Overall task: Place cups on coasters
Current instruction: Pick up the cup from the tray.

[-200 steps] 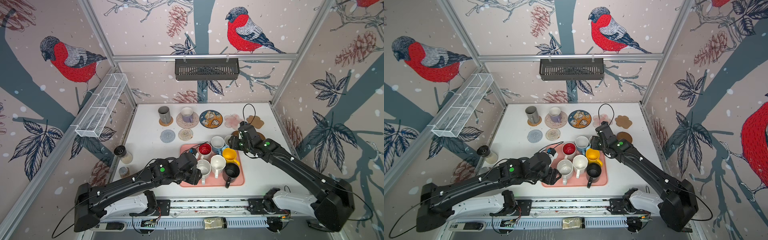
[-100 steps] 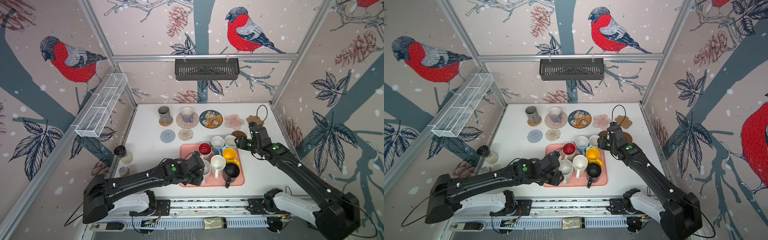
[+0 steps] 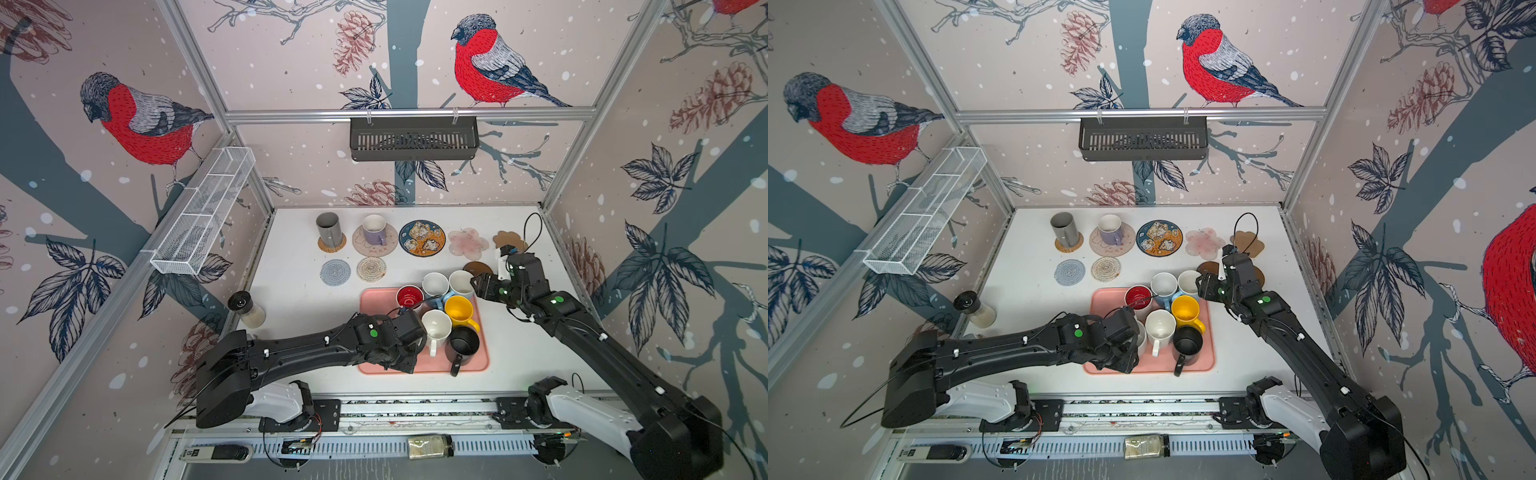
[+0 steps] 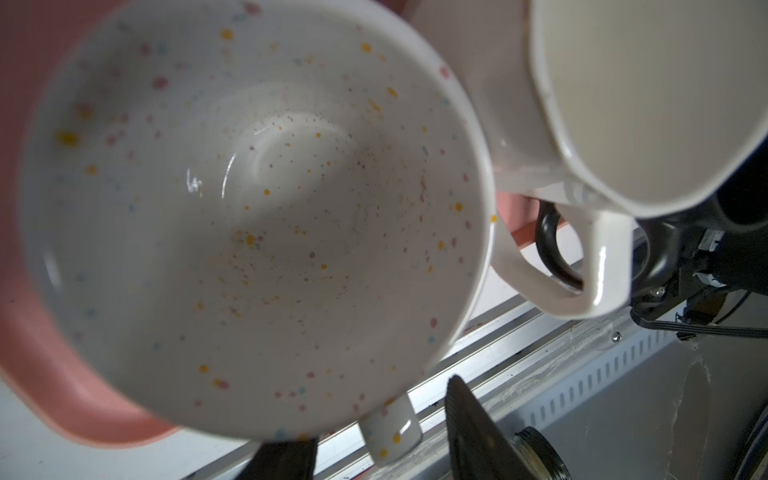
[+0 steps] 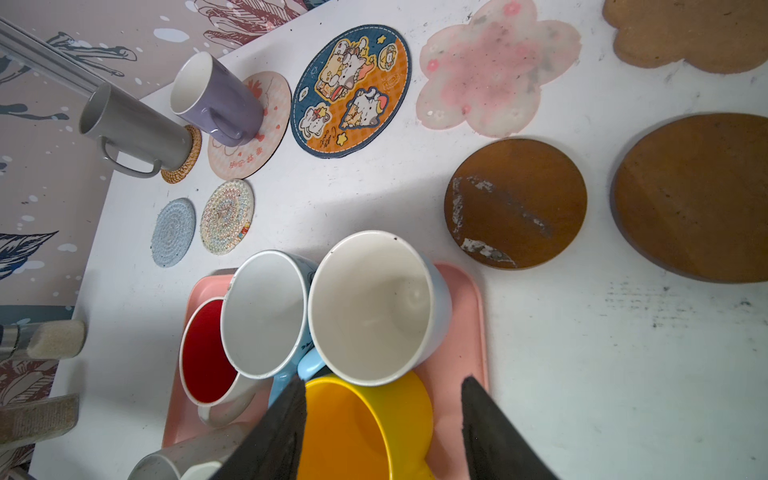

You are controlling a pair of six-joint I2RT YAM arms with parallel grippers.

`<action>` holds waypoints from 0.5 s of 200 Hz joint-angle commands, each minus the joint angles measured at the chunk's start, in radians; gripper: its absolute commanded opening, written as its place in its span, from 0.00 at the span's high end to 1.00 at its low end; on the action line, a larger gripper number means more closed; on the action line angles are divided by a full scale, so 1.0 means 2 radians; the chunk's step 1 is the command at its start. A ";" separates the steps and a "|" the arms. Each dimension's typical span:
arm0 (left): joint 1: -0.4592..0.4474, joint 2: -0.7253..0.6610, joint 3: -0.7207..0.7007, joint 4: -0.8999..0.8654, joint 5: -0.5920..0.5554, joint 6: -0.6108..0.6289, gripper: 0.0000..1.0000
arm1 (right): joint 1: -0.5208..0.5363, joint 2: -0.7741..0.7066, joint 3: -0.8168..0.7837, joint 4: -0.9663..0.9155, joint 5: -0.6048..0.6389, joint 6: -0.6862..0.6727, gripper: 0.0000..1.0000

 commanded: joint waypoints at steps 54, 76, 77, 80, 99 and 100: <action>0.006 0.030 0.004 -0.011 -0.036 -0.007 0.59 | 0.000 -0.016 -0.011 0.017 -0.009 -0.002 0.40; 0.015 0.038 0.000 -0.011 -0.044 -0.002 0.64 | 0.000 -0.016 -0.011 0.014 -0.008 -0.002 0.40; 0.016 0.038 -0.001 -0.011 -0.044 -0.002 0.64 | 0.000 -0.016 -0.011 0.014 -0.008 -0.002 0.40; 0.017 0.038 -0.001 -0.009 -0.044 -0.001 0.65 | 0.000 -0.016 -0.011 0.014 -0.008 -0.003 0.40; 0.023 0.032 -0.007 -0.004 -0.044 -0.001 0.70 | 0.000 -0.016 -0.011 0.014 -0.007 -0.003 0.40; 0.024 0.032 -0.007 -0.003 -0.045 -0.001 0.71 | 0.000 -0.015 -0.011 0.014 -0.007 -0.003 0.40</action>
